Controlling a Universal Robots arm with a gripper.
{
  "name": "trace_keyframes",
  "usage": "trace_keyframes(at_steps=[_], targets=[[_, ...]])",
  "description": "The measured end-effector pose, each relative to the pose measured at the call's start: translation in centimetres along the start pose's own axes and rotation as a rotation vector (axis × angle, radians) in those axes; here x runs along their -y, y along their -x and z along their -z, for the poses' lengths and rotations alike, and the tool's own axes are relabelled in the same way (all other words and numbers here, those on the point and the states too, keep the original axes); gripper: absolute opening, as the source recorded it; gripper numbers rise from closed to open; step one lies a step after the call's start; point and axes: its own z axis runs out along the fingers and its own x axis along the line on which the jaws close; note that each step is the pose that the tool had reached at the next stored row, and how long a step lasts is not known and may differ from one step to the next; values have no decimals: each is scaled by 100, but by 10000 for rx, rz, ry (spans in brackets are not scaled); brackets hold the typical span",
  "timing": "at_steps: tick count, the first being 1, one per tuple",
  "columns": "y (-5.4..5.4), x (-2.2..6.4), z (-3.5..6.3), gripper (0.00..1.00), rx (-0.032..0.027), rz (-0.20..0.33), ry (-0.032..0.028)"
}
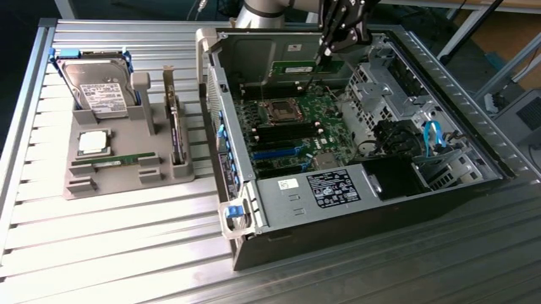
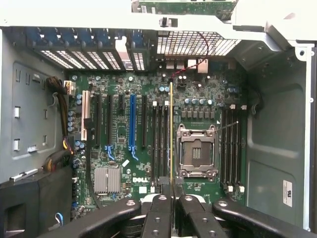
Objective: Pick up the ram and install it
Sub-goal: 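Insert the ram into the slot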
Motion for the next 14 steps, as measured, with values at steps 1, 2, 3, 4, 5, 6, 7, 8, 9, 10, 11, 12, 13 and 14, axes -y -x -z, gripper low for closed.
trace_keyframes(at_steps=[1, 2, 3, 4, 5, 6, 7, 8, 9, 10, 11, 12, 13, 14], targets=[[0, 6, 0, 12, 0, 0, 0], [0, 10, 0, 12, 0, 0, 0], [0, 10, 0, 12, 1, 0, 0], [0, 10, 0, 12, 1, -1, 0], [0, 10, -2, 12, 2, 0, -1], [0, 11, -15, 12, 1, 0, 0], [-1, 12, -36, 12, 3, 0, 0], [-2, 14, -60, 12, 2, 0, 0], [-2, 16, -90, 12, 3, 0, 0], [-3, 18, -108, 12, 3, 0, -1], [-3, 19, -129, 12, 3, 0, -1], [-4, 20, -146, 12, 2, 0, 0], [-4, 21, -164, 12, 2, 0, 0], [-5, 23, -189, 12, 3, 0, -1]])
